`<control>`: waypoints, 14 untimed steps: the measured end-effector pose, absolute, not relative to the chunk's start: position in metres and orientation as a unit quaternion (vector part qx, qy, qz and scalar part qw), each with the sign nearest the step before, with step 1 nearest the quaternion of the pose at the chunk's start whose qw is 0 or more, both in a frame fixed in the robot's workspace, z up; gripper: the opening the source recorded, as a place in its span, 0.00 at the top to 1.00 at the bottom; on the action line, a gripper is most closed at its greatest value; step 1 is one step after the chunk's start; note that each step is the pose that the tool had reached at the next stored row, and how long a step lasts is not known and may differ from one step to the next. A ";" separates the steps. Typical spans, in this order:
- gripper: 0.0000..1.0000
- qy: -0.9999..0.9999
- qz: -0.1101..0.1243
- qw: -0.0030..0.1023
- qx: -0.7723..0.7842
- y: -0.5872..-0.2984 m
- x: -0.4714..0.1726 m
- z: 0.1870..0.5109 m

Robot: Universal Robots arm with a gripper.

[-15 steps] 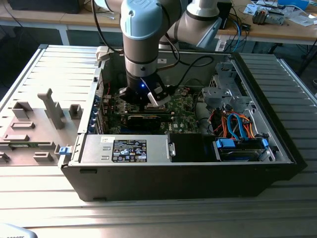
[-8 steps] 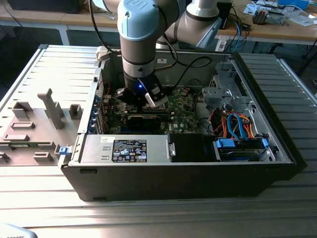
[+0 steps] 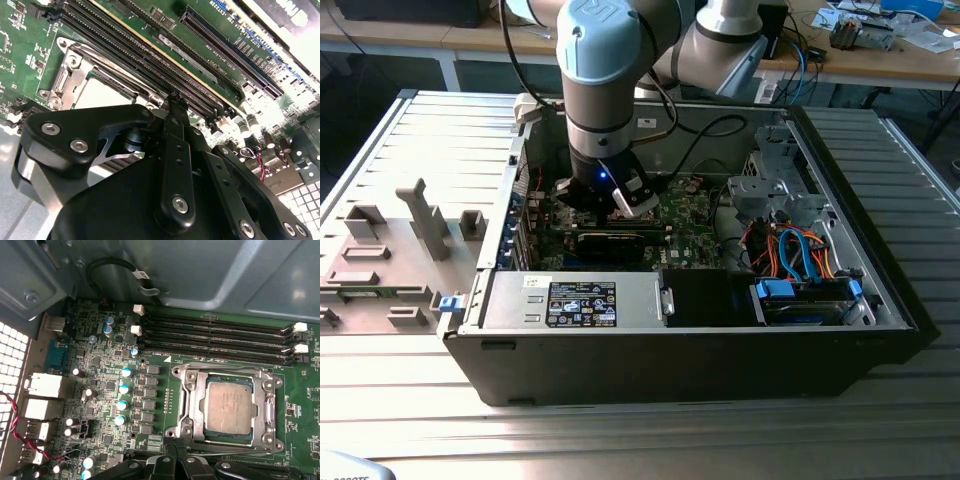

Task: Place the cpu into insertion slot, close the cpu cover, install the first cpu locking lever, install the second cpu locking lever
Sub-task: 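Install the second cpu locking lever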

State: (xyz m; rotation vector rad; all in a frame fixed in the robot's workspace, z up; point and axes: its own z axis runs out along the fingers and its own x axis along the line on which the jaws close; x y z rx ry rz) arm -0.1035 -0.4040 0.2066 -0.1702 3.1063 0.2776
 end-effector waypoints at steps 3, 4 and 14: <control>0.89 0.994 0.091 0.009 -0.055 -0.403 -0.104 0.206; 0.89 0.994 0.091 0.009 -0.055 -0.403 -0.104 0.206; 0.89 0.994 0.096 0.009 -0.057 -0.401 -0.104 0.204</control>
